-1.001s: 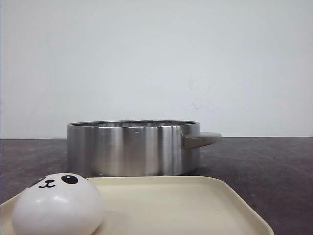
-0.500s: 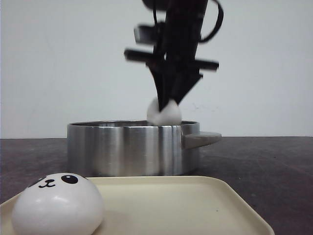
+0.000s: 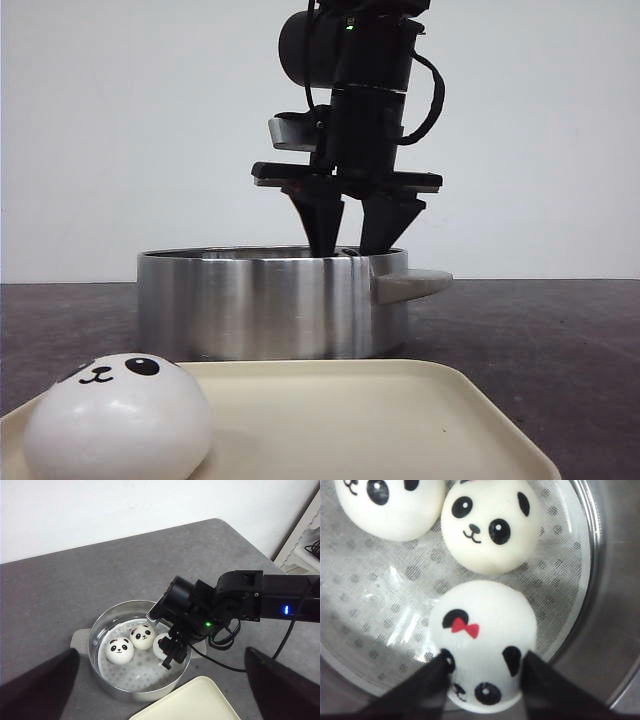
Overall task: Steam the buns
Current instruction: 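Lower the bun into the pot, open the right gripper, withdraw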
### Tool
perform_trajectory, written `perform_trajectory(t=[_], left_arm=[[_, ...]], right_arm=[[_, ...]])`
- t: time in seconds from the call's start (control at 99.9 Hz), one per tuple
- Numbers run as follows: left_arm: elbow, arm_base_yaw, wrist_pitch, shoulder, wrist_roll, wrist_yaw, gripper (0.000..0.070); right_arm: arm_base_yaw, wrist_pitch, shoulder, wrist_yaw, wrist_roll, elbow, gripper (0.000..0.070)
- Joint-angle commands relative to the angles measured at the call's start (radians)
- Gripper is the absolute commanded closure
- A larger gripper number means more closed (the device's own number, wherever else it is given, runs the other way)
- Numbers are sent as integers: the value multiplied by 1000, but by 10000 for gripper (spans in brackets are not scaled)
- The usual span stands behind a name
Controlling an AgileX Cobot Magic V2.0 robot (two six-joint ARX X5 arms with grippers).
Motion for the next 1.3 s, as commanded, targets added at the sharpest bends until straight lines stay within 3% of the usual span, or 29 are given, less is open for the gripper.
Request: perform_trajectory(t=[0.0, 0.21, 0.62, 0.65, 0.68, 0.791, 0.931, 1.111, 1.291], left_arm=[[23, -9, 2, 7, -8, -3, 74], [23, -9, -13, 7, -8, -6, 74], [14, -9, -89, 7, -8, -33, 74], [7, -9, -92, 7, -7, -34, 74], [-2, -9, -94, 6, -7, -35, 74], [-79, -9, -90, 2, -15, -37, 74], [-309, -10, 4, -35, -60, -24, 74], [-713, -57, 253, -97, -160, 66, 74], [-1002, -96, 444, -87, -283, 118, 73]], right_arm=[[8, 0, 29, 0, -4, 14, 342], [7, -21, 29, 0, -3, 18, 241], [-3, -45, 5, 0, -11, 48, 243], [-3, -45, -8, 0, -18, 56, 266], [-3, -45, -26, 0, -23, 66, 336], [0, -38, -134, -26, -39, 88, 696], [44, -6, -335, 0, -43, 88, 700], [150, 21, -579, 163, -82, 88, 700], [224, -57, -746, 280, -85, 88, 700]])
